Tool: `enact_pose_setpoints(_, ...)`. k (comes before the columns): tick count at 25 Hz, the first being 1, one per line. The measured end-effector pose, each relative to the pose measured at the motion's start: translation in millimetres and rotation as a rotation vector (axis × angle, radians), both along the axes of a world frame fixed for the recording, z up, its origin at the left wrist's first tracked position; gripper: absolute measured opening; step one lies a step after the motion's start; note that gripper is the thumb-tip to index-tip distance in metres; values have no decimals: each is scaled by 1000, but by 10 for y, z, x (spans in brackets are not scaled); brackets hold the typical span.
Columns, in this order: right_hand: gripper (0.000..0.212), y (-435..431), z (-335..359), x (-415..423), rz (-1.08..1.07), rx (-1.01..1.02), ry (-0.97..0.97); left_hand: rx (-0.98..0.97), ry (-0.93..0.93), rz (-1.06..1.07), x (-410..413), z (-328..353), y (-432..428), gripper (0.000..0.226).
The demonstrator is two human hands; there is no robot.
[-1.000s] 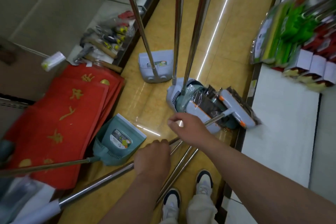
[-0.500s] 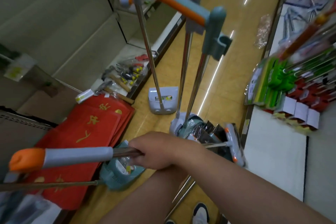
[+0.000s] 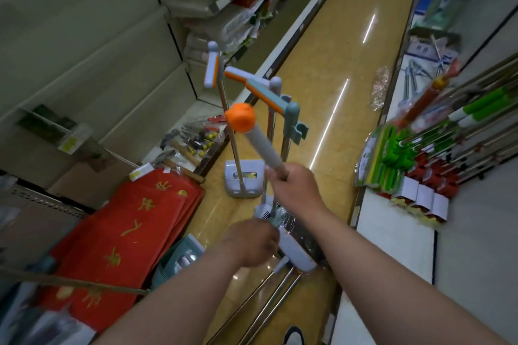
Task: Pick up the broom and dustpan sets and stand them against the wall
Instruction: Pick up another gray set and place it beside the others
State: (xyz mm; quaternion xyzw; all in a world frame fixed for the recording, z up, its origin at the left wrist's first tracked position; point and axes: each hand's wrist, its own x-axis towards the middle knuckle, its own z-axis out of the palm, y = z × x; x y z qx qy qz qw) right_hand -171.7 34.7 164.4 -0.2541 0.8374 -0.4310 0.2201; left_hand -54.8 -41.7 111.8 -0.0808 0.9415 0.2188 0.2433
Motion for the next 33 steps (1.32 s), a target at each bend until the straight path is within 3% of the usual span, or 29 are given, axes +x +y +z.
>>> enact_pose_setpoints(4,24,150,243,-253,-287,-125,66,476,283,907,-316,518,-423,14)
enact_pose_setpoints(6,30,179,398,-315,-361,-208,38,615,366,1107,-510,804,-550,18)
enact_pose_setpoints(10,42,130,673,-412,-282,-321,-81,699,504,1122,-917,1193,-735,51)
enact_pose_setpoints(14,49,-53,668,-444,-225,-311,-194,842,498,1111,-1208,1410,-707,55)
enact_pose_setpoints(18,29,-72,663,-457,-282,-278,-183,929,377,1130,-1421,1364,-712,44)
enact_pose_setpoints(20,19,-20,613,-487,-335,-257,-153,952,339,1098,-1464,1240,-701,57)
enact_pose_setpoints(25,18,76,565,-433,-369,-218,-109,961,382,1020,-1480,1129,-551,79)
enact_pose_setpoints(27,15,98,596,-434,-391,-222,-97,956,361,976,-1500,1127,-518,68)
enact_pose_setpoints(31,17,255,568,-414,-393,-204,-135,839,335,921,-1509,1244,-445,15)
enact_pose_setpoints(33,25,341,504,-368,-358,-169,-136,816,321,916,-1503,1190,-440,20)
